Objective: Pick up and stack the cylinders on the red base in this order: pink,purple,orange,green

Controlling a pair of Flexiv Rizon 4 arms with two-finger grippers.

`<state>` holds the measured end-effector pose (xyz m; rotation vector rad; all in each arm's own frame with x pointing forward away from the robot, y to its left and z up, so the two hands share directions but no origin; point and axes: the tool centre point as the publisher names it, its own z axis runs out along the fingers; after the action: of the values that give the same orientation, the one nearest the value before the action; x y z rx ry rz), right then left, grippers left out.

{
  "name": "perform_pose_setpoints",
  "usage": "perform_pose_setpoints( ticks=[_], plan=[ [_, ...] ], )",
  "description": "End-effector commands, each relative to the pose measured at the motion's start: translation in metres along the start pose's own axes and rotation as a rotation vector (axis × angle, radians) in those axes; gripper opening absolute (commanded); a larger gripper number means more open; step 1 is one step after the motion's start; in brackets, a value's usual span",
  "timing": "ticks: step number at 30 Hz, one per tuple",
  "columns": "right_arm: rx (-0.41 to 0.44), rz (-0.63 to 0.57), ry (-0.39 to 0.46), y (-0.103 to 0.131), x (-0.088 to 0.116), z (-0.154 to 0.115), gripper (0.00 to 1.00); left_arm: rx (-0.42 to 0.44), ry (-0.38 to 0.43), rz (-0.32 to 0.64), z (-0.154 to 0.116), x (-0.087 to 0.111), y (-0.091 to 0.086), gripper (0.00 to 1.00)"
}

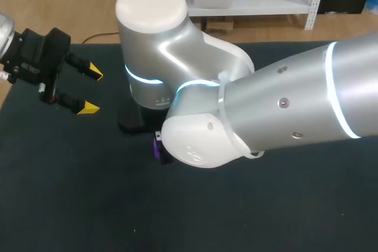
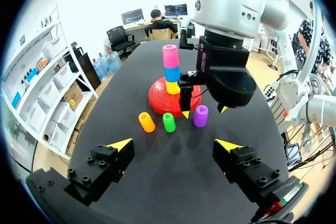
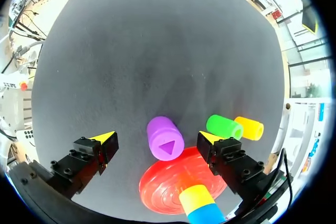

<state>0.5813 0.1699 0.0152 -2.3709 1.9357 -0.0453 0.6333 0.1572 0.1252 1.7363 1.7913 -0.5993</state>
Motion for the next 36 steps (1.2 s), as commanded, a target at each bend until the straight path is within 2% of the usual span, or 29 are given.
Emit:
perform_pose_setpoints(
  ticks=[1,14,16,18,20,21,36],
  plan=[
    [-0.001,-0.001,-0.001,0.0002,-0.0003,0.0,1.0,-0.001,0.0,0.001,0.0001,0.0006,-0.0003,1.0],
    [-0.007,0.008,0.006,0.0001,-0.0009,0.0048,1.0,-0.001,0.0,0.001,0.0001,0.0006,-0.0003,1.0],
    [-0.007,0.008,0.008,0.0,-0.0009,0.0055,0.69,-0.001,0.0,0.001,0.0001,0.0006,-0.0003,1.0],
    [-0.008,0.01,0.009,-0.0001,-0.0009,0.0058,0.33,-0.001,0.0,0.001,0.0001,0.0006,-0.0003,1.0],
    [-0.007,0.01,0.01,-0.0002,-0.0008,0.0068,0.05,-0.001,0.0,0.001,0.0001,0.0006,-0.0003,1.0],
    [-0.007,0.01,0.01,-0.0003,-0.0008,0.0072,0.0,-0.001,0.0,0.001,0.0001,0.0006,-0.0003,1.0],
    [-0.01,0.022,0.008,-0.0028,0.002,0.0084,0.0,-0.001,0.0,0.001,0.0001,0.0006,-0.0003,1.0]
  ],
)
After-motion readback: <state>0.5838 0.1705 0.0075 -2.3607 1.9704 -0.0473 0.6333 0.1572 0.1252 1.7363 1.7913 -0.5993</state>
